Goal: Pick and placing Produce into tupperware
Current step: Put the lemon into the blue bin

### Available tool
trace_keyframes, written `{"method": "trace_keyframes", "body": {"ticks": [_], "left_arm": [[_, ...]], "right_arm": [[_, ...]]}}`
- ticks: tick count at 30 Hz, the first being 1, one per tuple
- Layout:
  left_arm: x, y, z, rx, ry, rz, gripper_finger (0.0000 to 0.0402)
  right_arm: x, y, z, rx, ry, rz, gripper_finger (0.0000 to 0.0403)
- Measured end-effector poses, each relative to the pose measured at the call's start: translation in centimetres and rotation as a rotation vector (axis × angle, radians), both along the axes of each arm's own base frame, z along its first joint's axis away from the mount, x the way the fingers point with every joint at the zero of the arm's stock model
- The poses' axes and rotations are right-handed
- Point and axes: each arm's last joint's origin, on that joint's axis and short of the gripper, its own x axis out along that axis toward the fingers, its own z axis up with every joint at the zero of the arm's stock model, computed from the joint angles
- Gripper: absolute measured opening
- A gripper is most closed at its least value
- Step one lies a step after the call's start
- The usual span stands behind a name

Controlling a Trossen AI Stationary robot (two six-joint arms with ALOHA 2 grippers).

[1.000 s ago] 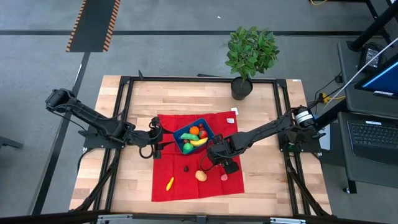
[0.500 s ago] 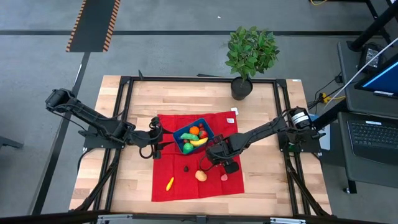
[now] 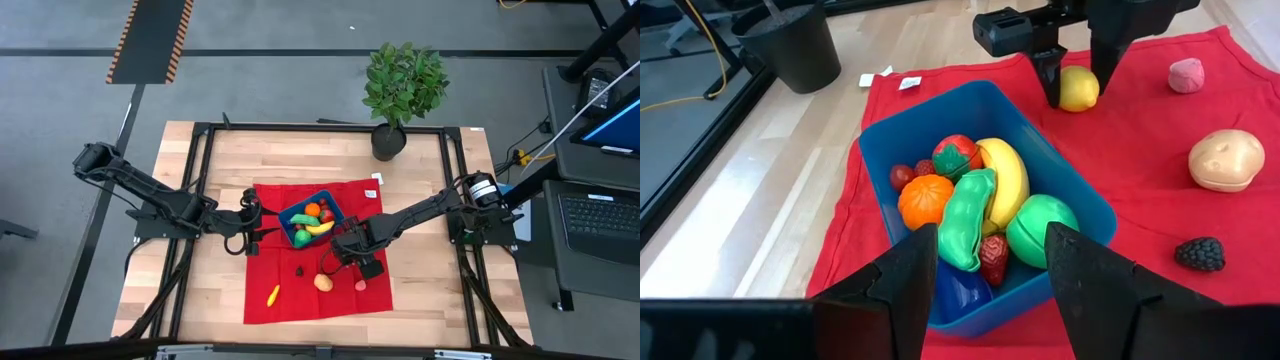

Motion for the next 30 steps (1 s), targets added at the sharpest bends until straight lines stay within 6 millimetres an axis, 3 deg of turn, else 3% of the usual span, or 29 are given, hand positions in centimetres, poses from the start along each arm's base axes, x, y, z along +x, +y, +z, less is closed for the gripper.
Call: {"method": "trace_keyframes", "body": {"ticks": [8, 16, 23, 30], "left_arm": [[0.0, 0.0, 0.0, 0.0, 0.0, 0.0, 0.0179], [0.0, 0.0, 0.0, 0.004, 0.005, -0.001, 0.0179], [0.0, 0.0, 0.0, 0.004, 0.005, -0.001, 0.0179], [0.0, 0.0, 0.0, 0.005, 0.005, -0.001, 0.0179]], "right_arm": [[0.0, -0.1, 0.0, -0.002, -0.002, -0.014, 0.0209], [0.3, -1.0, 0.0, -0.013, -0.02, -0.188, 0.0214], [0.4, -1.1, 0.1, -0.013, -0.025, -0.172, 0.021], [0.4, -1.2, 3.1, -0.013, -0.047, -0.169, 0.021]]}}
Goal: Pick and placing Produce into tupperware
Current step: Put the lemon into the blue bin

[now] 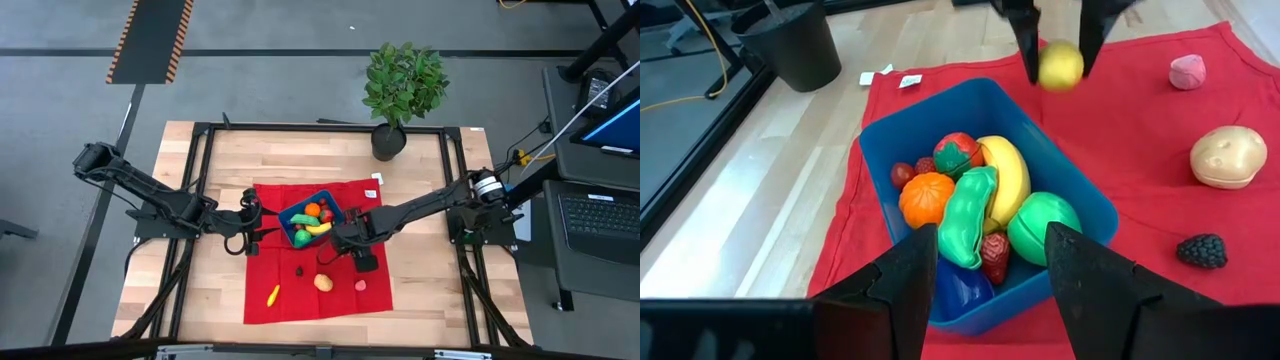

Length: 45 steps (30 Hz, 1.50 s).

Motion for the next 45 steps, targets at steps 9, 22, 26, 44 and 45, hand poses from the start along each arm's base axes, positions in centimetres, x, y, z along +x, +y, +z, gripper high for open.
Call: {"method": "trace_keyframes", "body": {"ticks": [9, 22, 26, 44, 45], "left_arm": [[0.0, 0.0, 0.0, 0.001, 0.002, 0.0, 0.0179], [0.0, 0.0, -0.1, 0.003, 0.007, 0.0, 0.0179], [0.0, 0.0, -0.1, 0.003, 0.007, 0.001, 0.0179], [0.0, 0.0, -0.1, -0.003, 0.005, 0.004, 0.0179], [0.0, 0.0, -0.1, -0.003, 0.005, 0.004, 0.0179]], "right_arm": [[-2.4, -1.8, 4.8, 0.029, -0.097, -0.074, 0.021], [-10.1, -4.7, 6.0, 0.131, -0.479, -0.216, 0.021], [-11.8, -5.0, 5.9, 0.169, -0.688, -0.187, 0.021], [-15.6, -5.5, 2.3, 0.243, -1.274, -0.067, 0.021], [-15.6, -5.5, 2.3, 0.233, -1.278, -0.065, 0.021]]}}
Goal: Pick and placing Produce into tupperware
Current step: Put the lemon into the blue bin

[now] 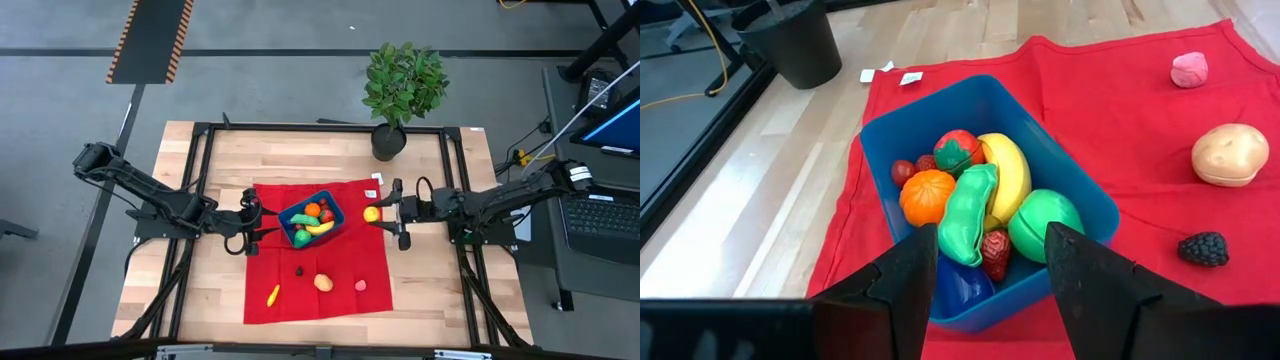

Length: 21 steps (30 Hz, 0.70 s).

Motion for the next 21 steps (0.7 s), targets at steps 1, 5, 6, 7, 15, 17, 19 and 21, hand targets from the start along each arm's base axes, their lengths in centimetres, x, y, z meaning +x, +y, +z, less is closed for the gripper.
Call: {"method": "trace_keyframes", "body": {"ticks": [1, 5, 6, 7, 15, 17, 19, 21], "left_arm": [[0.0, 0.0, 0.0, 0.0, -0.001, 0.0, 0.0179], [0.0, 0.0, 0.0, 0.0, 0.0, 0.0, 0.0179], [0.0, 0.0, 0.0, 0.0, 0.0, 0.0, 0.0179], [0.0, 0.0, 0.0, 0.0, 0.0, 0.0, 0.0179], [0.1, 0.4, 0.0, -0.001, -0.003, 0.021, 0.0179], [0.2, 0.6, 0.0, -0.001, -0.005, 0.032, 0.0179], [0.3, 0.8, 0.2, -0.006, -0.018, 0.046, 0.0179], [0.5, 1.0, 0.3, -0.013, -0.038, 0.059, 0.0179]], "right_arm": [[0.0, 0.0, 0.0, -0.009, -0.001, -0.002, 0.021], [0.0, -0.1, 0.1, -0.035, -0.002, -0.034, 0.021], [0.0, -0.2, 0.0, -0.036, -0.001, -0.052, 0.0212], [0.0, -0.2, 0.0, -0.037, -0.001, -0.064, 0.0215], [0.0, -0.3, 0.0, -0.041, 0.001, -0.089, 0.0208], [0.0, -0.3, 0.0, -0.04, 0.002, -0.108, 0.0208], [0.0, -0.4, 0.0, -0.041, 0.005, -0.12, 0.0208], [0.0, -0.4, 0.0, -0.041, 0.006, -0.122, 0.0208]]}}
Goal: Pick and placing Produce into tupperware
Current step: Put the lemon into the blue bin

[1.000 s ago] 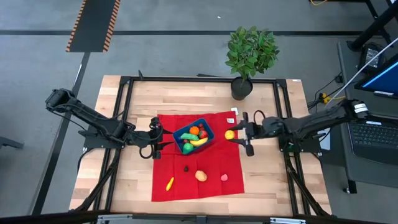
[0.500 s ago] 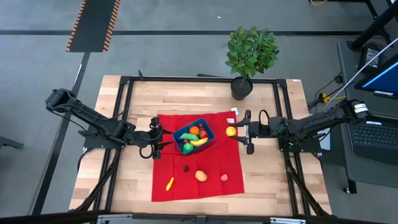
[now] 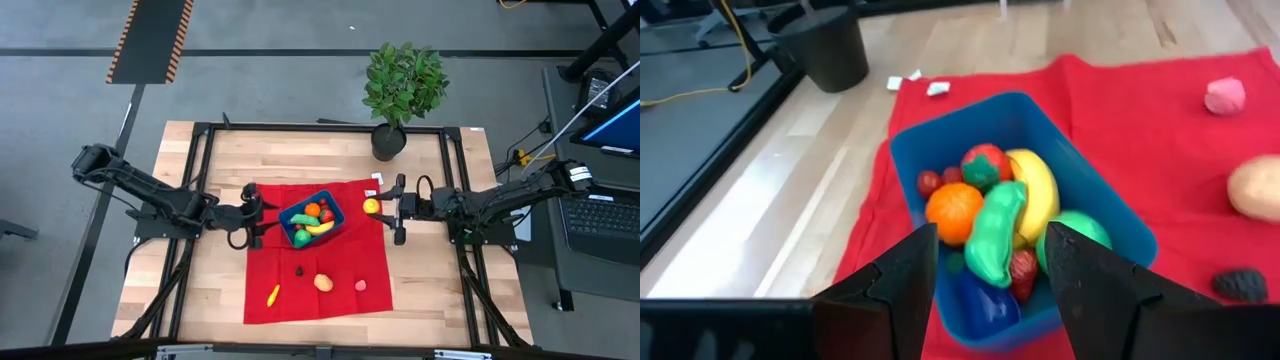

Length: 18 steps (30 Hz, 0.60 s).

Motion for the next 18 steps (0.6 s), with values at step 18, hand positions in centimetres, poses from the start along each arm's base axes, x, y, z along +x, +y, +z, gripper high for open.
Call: {"method": "trace_keyframes", "body": {"ticks": [18], "left_arm": [[-0.4, 1.6, -2.1, -0.034, -0.171, 0.086, 0.0179]], "right_arm": [[1.2, -0.5, -0.6, 0.037, 0.046, -0.27, 0.0208]]}}
